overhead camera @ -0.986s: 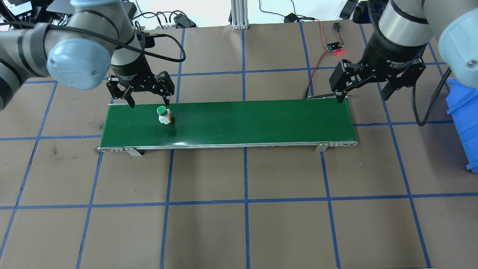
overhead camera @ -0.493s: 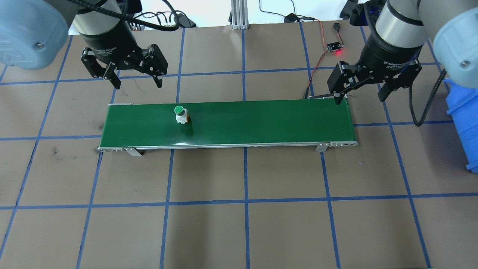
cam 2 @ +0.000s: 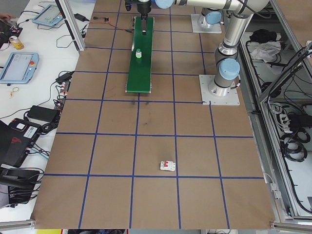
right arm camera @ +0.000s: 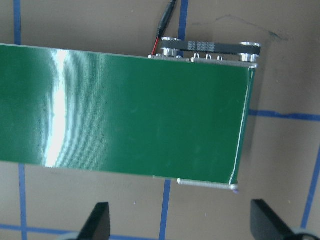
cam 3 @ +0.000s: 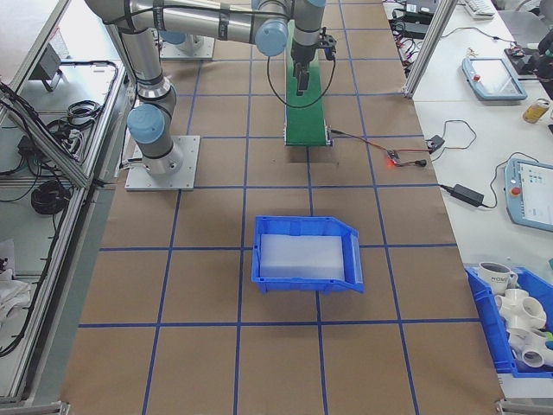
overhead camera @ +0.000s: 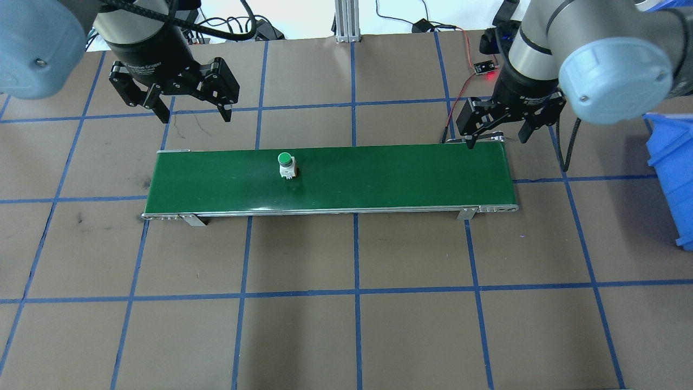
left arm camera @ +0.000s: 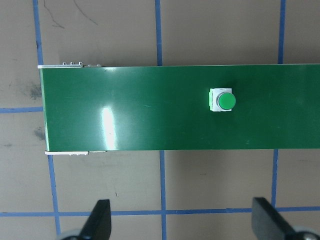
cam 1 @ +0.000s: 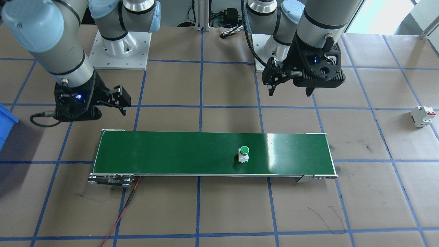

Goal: Move button from left to right

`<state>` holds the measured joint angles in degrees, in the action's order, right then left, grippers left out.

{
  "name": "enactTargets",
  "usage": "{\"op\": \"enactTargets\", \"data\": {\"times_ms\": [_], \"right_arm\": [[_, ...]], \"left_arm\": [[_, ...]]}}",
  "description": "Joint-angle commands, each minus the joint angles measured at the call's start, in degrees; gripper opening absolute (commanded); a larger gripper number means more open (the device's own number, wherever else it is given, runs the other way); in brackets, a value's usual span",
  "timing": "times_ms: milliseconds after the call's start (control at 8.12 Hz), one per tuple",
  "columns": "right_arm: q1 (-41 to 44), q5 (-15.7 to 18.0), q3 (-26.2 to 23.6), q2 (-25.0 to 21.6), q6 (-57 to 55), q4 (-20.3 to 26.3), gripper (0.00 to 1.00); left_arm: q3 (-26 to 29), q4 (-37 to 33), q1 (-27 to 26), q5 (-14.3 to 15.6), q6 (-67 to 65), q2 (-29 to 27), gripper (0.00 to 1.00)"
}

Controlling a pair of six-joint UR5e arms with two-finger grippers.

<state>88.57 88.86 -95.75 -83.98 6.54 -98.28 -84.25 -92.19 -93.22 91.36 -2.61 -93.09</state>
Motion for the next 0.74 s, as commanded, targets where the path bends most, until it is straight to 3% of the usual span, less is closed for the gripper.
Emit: {"op": "enactTargets", "data": {"times_ms": [0,616], "right_arm": [[-0.1,-2.3,-3.0,7.8,0.1,-15.4,1.0],[-1.3,-13.6,-3.2,8.8,-0.7,-16.9,0.99]], "left_arm": [[-0.2,0.1,0.1,0.4,0.8,0.8,1.0],[-0.3,1.1,0.6,0.9,2.5,0.8,1.0]]}}
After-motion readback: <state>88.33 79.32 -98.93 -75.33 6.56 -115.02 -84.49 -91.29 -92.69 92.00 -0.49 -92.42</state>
